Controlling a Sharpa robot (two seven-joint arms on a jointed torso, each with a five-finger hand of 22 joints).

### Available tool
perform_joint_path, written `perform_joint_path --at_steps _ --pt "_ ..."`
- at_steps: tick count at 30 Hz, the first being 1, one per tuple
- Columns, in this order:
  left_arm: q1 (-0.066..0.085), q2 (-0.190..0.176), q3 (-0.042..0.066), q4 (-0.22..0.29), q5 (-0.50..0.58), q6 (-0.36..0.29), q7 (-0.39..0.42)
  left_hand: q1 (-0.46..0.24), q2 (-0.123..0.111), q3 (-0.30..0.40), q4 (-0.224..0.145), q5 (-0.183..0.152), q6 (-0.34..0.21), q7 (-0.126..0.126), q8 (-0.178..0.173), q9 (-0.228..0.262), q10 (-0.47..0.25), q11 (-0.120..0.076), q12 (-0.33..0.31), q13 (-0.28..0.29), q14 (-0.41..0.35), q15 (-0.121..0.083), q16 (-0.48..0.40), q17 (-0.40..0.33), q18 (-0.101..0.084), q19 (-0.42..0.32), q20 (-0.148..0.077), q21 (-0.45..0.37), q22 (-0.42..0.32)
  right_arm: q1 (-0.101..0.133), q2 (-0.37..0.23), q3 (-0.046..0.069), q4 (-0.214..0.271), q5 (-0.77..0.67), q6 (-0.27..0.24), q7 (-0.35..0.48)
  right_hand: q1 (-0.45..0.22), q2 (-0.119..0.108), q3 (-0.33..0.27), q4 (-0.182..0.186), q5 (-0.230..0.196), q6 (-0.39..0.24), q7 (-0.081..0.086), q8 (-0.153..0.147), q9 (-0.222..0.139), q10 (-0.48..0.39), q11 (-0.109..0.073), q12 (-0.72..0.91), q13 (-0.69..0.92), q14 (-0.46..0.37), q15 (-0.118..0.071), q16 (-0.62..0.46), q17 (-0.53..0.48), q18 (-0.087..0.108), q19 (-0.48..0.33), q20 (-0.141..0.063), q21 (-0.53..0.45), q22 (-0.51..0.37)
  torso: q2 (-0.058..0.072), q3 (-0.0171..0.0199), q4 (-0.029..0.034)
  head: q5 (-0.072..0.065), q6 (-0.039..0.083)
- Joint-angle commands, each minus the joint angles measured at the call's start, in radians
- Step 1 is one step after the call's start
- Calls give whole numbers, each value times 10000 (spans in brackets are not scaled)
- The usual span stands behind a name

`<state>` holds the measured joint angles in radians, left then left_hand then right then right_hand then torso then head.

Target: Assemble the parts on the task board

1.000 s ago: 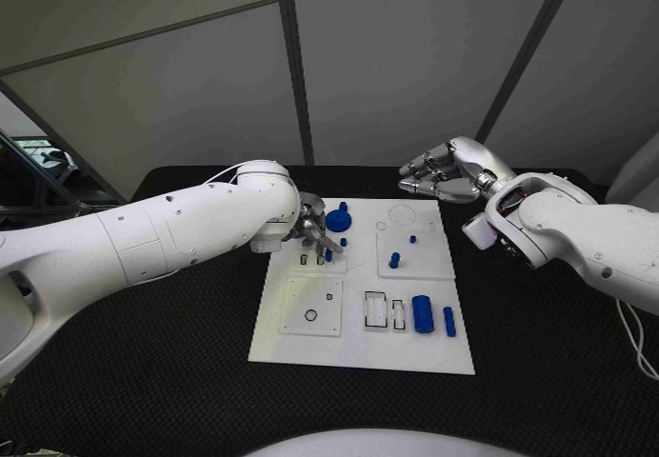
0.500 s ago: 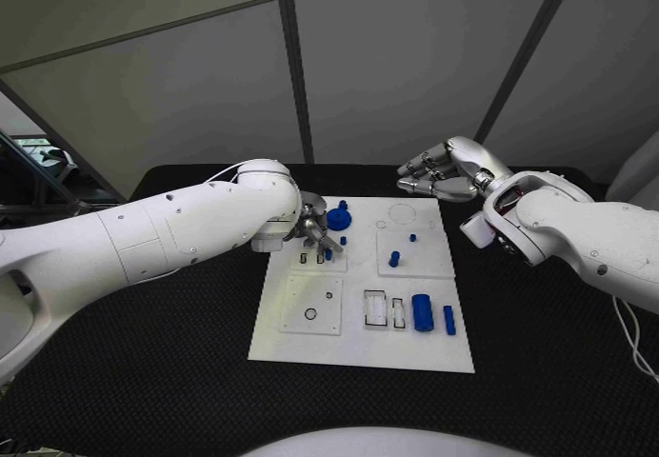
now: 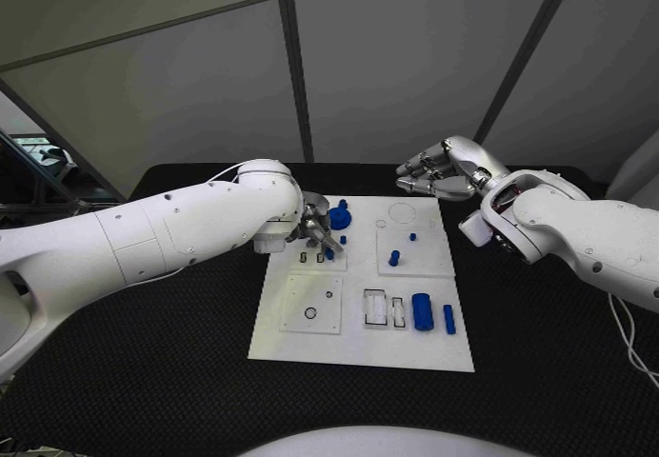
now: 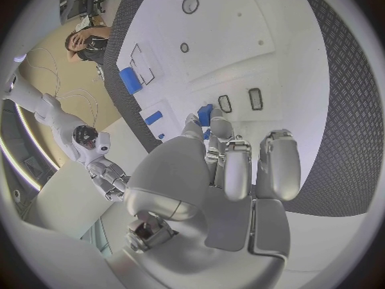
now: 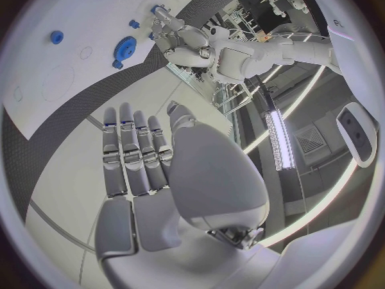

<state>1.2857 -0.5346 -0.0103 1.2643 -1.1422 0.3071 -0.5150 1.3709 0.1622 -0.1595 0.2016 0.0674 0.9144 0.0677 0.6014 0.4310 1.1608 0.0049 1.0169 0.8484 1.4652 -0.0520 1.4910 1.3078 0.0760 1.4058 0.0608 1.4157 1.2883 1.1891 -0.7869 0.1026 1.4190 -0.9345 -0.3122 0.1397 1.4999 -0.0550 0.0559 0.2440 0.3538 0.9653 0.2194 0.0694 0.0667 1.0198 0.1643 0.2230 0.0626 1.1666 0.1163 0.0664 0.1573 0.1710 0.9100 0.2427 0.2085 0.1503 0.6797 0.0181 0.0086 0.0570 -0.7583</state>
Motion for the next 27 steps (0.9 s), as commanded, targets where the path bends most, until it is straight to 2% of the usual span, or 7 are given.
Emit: perform_joint_path --at_steps 1,6,11,16,21,24,27 --pt "20 -46 3 49 347 1 45 245 68 257 -133 55 -69 -43 106 117 63 -99 -26 54 790 -105 13 1828 -135 2 -93 5 22 17 27 8 -33 -44 125 -5 39 10 29 -41 70 -43 46 -15 -5 -80 -13 5 -3 -69 -9 -22 -17 127 80 -8 -71 -18 -11 0 -2 3 -3" --pt "19 -178 4 161 628 -81 43 646 207 990 -451 62 -156 -123 247 354 213 -184 54 212 794 -179 14 1836 -140 15 -170 6 75 17 47 8 -91 -45 155 -20 46 12 43 -41 118 -42 45 -15 -5 -81 -14 6 -3 -67 -11 -21 -28 127 91 -9 -85 -29 -11 -2 4 6 6" --pt "19 -361 5 365 982 -420 77 738 125 1651 -628 47 -252 -153 353 569 305 -208 102 317 794 -192 9 1838 -149 28 -194 7 121 17 57 8 -138 -46 172 -26 48 11 48 -41 140 -44 46 -15 -5 -82 -14 6 -4 -67 -12 -21 -33 127 96 -9 -91 -34 -11 3 19 23 26" --pt "17 -665 7 732 1208 -1076 117 617 -72 2204 -673 41 -297 -163 437 744 405 -216 203 450 798 -202 12 1847 -148 27 -200 -9 136 16 63 8 -178 -46 189 -31 46 11 50 -38 152 -45 47 -16 -5 -83 -13 6 -4 -67 -12 -21 -36 126 98 -9 -95 -37 -6 6 15 58 35" --pt "11 -1055 5 1185 1288 -1829 93 415 -334 2815 -672 37 -333 -174 499 899 470 -227 283 549 801 -208 15 1855 -154 50 -208 -7 184 16 46 7 -197 -46 197 -33 41 11 51 -34 160 -46 48 -16 -6 -84 -12 6 -4 -68 -11 -22 -39 126 100 -8 -99 -40 -17 19 50 88 24" --pt "-11 -1329 3 1509 1155 -2259 106 259 -529 3276 -660 33 -346 -161 537 999 493 -248 310 582 803 -212 15 1859 -158 67 -210 -5 218 16 27 7 -194 -46 206 -33 41 11 51 -34 160 -46 48 -16 -6 -84 -12 6 -4 -68 -11 -22 -39 126 100 -8 -99 -40 -53 37 106 69 -20" --pt "-54 -1559 0 1789 927 -2603 131 138 -672 3627 -648 29 -352 -171 563 1069 522 -241 348 623 805 -212 15 1862 -159 76 -214 -8 237 16 2 7 -194 -46 210 -33 41 11 51 -34 160 -46 48 -16 -6 -84 -12 6 -4 -68 -11 -22 -39 126 100 -8 -99 -40 -74 35 153 45 -45"
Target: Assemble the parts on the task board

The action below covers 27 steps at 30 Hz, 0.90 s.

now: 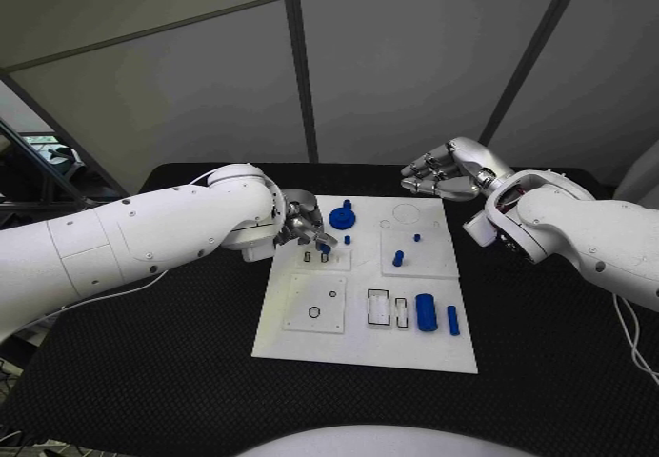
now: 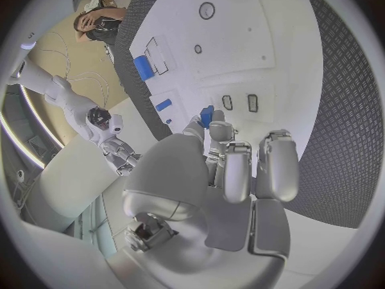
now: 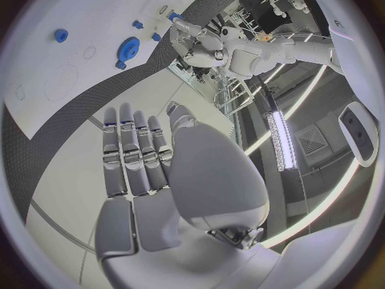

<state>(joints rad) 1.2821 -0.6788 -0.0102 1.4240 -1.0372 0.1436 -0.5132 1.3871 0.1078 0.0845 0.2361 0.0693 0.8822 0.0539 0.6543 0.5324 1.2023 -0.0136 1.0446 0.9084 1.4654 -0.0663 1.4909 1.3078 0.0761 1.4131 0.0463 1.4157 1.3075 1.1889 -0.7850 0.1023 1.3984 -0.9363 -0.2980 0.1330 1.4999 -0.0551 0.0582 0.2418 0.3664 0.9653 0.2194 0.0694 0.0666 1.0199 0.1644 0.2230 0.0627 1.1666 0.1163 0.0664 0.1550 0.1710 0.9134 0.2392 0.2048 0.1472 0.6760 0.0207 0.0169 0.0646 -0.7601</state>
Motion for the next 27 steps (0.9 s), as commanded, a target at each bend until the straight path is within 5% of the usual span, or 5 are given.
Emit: perform_joint_path --at_steps 1,2,10,16,27 --pt "-40 -191 -1 280 -175 -1079 111 -66 -178 1299 -986 7 -31 -36 42 77 115 -53 80 34 803 -68 15 1863 -159 6 -70 -10 48 19 -24 9 11 -28 69 33 41 11 28 -12 35 -47 49 -16 -5 -85 -12 6 -4 -68 -11 -22 -15 126 66 27 -61 -9 -43 13 76 -24 -32" --pt "-86 -295 -2 407 -235 -1266 89 -395 -546 2179 -940 -4 -38 -39 99 246 160 -56 136 91 805 -73 13 1868 -162 27 -72 -23 90 19 -35 9 13 -28 71 31 41 11 28 -12 35 -47 49 -16 -5 -85 -12 6 -4 -68 -11 -22 -15 126 66 27 -61 -9 -51 21 81 -27 -45" --pt "-387 -535 -6 758 -607 -1972 -169 -768 -926 3077 -988 -7 -40 -47 159 417 225 -54 222 181 808 -81 12 1874 -167 53 -76 -37 144 19 -67 9 28 -28 86 31 29 12 29 -1 48 -49 51 -17 -6 -87 -9 6 -5 -69 -9 -22 -21 126 69 27 -68 -14 -51 16 80 -16 -72" --pt "-564 -529 -9 806 -891 -2130 -304 -869 -1004 3285 -1003 -11 -41 -47 174 460 230 -54 227 184 809 -81 12 1875 -166 54 -76 -46 150 18 -88 8 42 -28 135 22 19 15 29 7 55 -50 53 -17 -6 -89 -8 6 -5 -70 -7 -22 -24 125 72 28 -73 -18 -36 6 66 -39 -70" --pt "-616 -370 -18 738 -1215 -2084 -430 -911 -1029 3378 -1010 -15 -40 -49 184 480 243 -56 242 201 809 -81 13 1877 -168 60 -76 -45 161 18 -45 8 27 -28 162 15 19 15 29 7 55 -50 53 -17 -6 -89 -8 6 -5 -70 -7 -22 -24 125 72 28 -73 -18 -27 10 70 -56 -103"
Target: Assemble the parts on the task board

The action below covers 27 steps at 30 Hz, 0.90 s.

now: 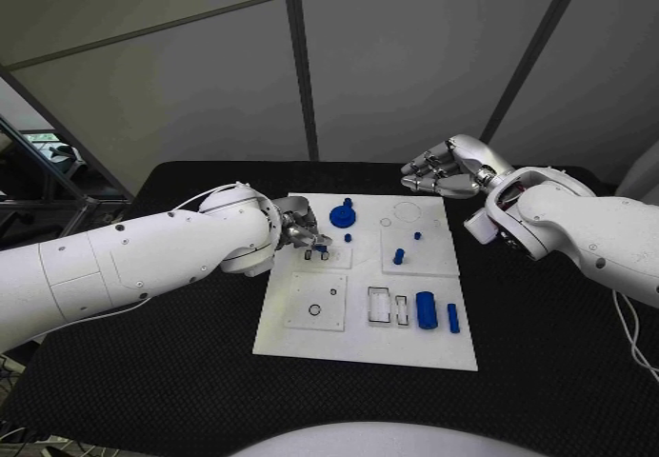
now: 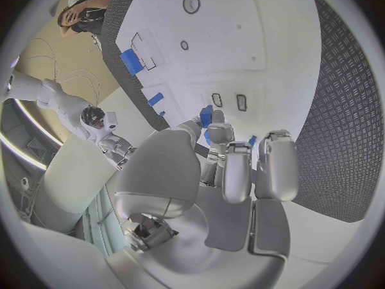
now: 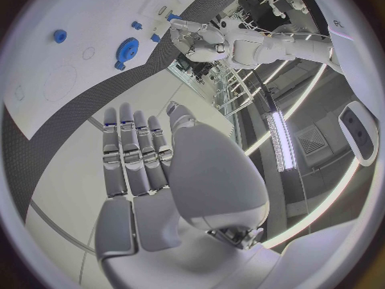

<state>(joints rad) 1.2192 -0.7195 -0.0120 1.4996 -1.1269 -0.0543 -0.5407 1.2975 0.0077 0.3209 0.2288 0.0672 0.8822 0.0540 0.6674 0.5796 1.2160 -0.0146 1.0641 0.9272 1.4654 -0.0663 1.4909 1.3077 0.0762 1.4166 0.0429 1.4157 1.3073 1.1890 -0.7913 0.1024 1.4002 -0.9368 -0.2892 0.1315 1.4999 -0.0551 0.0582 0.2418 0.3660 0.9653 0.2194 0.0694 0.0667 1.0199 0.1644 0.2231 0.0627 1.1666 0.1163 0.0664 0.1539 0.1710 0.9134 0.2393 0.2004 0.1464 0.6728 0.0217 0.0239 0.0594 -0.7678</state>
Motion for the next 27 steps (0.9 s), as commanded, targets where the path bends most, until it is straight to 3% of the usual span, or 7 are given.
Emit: perform_joint_path --at_steps 1,16,27 --pt "12 59 -5 -32 -337 -57 -172 -29 -41 1044 -942 4 -40 -51 57 16 107 -47 49 14 809 -83 13 1877 -169 25 -42 -45 165 17 23 8 7 -23 76 30 18 15 29 7 59 -49 53 -17 -6 -89 -8 6 -5 -70 -6 -22 -14 125 73 28 -29 -9 9 0 0 1 -32" --pt "13 447 -264 -340 -680 396 -346 -118 -95 1174 -943 -8 -36 -51 82 56 65 -46 -9 -59 808 -81 8 1874 -165 15 -42 -64 152 15 74 8 17 -23 29 69 -28 46 45 54 93 -49 57 -16 -5 -91 -3 10 -4 -63 4 -18 -32 125 84 29 -62 -33 -1 6 -2 -18 -107" --pt "13 559 -312 -445 -843 425 -356 -145 -125 1252 -962 -9 -40 -56 98 80 78 -50 7 -41 809 -83 9 1876 -167 22 -43 -60 167 15 82 8 16 -22 53 21 -55 46 45 77 85 -59 64 -19 -7 -100 6 9 -4 -62 18 -17 -42 123 70 31 -96 -55 -5 0 5 -43 -140"
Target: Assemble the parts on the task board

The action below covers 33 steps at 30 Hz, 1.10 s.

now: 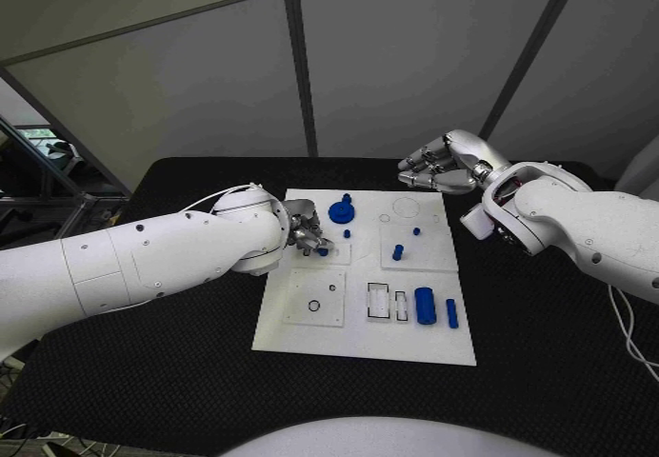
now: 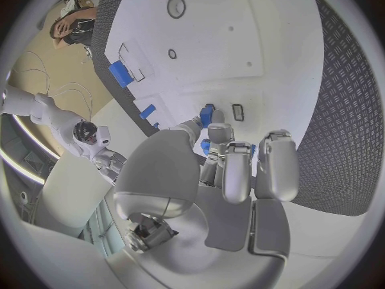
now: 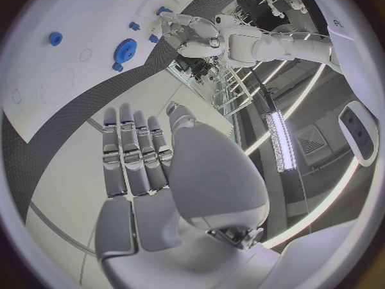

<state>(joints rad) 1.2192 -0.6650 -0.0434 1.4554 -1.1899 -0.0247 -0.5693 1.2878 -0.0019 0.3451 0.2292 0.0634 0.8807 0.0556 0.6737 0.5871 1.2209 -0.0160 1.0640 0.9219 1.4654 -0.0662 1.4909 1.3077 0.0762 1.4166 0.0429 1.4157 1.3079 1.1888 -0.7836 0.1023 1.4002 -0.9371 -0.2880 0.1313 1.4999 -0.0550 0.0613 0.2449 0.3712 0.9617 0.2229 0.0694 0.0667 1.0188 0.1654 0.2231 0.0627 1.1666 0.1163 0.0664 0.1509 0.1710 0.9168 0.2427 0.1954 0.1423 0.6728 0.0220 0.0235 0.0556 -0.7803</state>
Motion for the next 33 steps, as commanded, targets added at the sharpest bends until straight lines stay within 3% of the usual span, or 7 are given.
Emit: perform_joint_path --at_steps 1,16,33 --pt "13 18 1 0 -223 154 -71 -59 -39 1037 -972 29 -25 -74 41 14 37 -38 17 23 809 -84 11 1878 -168 27 -44 -57 167 16 6 8 17 -9 42 17 -55 46 15 46 33 -23 29 -19 -7 -89 -4 9 -4 -62 18 -17 -11 123 36 -3 -47 -15 -3 -2 8 -5 -21" --pt "13 17 -2 18 -237 557 -15 -246 -260 1624 -1110 28 -53 -85 129 156 65 -49 49 49 810 -93 7 1879 -164 17 -53 -90 171 15 33 7 -9 30 149 -68 -69 47 19 60 22 -30 33 -21 -8 -98 4 9 -4 -62 33 -17 -20 123 19 0 -81 -37 1 -2 12 -17 -37" --pt "15 230 0 -223 -126 759 23 -377 -321 1783 -1106 10 -47 -83 166 205 70 -46 47 35 808 -90 0 1874 -159 3 -52 -114 157 14 60 7 -29 28 295 -182 -80 45 24 70 3 -43 41 -24 -9 -115 12 6 -5 -71 51 -21 -34 121 -6 5 -129 -67 5 3 1 8 -109"
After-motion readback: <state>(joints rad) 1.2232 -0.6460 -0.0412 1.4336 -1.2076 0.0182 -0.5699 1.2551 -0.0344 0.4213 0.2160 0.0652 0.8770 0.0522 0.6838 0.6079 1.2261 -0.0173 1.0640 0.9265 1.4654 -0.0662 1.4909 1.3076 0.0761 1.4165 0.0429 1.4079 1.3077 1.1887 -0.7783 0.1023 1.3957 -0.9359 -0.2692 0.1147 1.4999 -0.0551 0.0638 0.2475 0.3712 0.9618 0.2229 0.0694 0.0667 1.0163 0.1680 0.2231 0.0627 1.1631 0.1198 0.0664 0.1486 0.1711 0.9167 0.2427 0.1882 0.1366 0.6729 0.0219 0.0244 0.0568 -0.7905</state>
